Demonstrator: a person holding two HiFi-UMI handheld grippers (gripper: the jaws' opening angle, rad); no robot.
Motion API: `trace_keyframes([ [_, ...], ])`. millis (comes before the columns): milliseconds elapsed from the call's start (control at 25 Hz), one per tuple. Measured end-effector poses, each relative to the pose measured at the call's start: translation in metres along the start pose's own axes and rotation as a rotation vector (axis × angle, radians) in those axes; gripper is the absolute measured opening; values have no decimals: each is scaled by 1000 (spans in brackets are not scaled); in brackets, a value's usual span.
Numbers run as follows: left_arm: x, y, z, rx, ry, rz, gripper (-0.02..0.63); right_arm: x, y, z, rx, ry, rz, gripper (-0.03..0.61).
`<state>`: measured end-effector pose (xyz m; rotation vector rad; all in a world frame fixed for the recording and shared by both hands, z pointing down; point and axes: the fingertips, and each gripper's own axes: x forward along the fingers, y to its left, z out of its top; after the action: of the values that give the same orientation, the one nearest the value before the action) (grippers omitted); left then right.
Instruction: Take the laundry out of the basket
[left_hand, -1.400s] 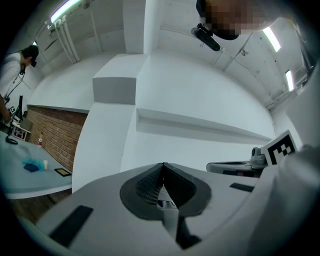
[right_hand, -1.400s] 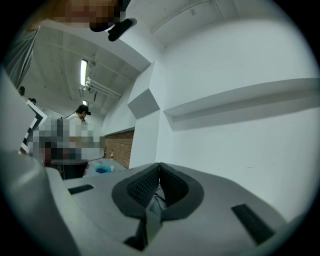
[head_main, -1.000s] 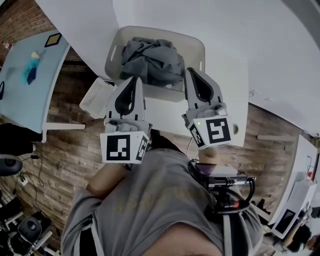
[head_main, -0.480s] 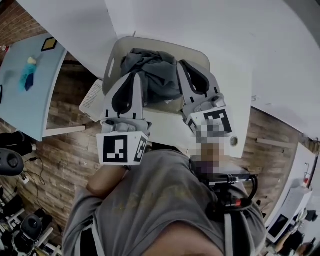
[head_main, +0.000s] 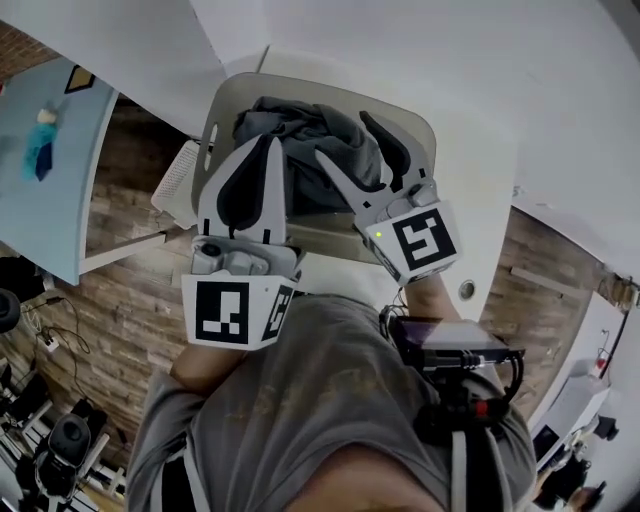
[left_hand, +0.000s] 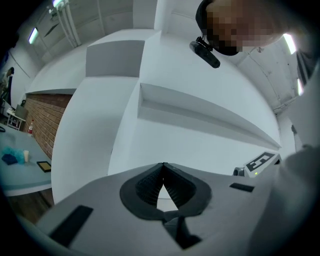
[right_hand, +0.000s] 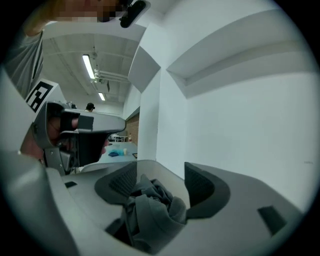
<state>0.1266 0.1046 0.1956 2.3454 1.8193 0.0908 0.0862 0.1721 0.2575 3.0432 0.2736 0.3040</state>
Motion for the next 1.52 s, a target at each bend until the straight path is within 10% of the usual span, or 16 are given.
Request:
trace_keyframes([
  [440, 33, 30, -28, -82, 68, 43, 9, 33, 16, -91, 70, 361, 175, 502],
  [880, 57, 52, -57, -132, 124, 76, 9, 51, 17, -135, 81, 499, 228, 514],
  [1360, 53, 49, -50, -113, 123, 60, 9, 53, 22, -127, 24, 481, 248, 98],
  [1520, 42, 43, -37, -91, 100, 65, 9, 47, 18, -113, 17, 436, 222, 54],
])
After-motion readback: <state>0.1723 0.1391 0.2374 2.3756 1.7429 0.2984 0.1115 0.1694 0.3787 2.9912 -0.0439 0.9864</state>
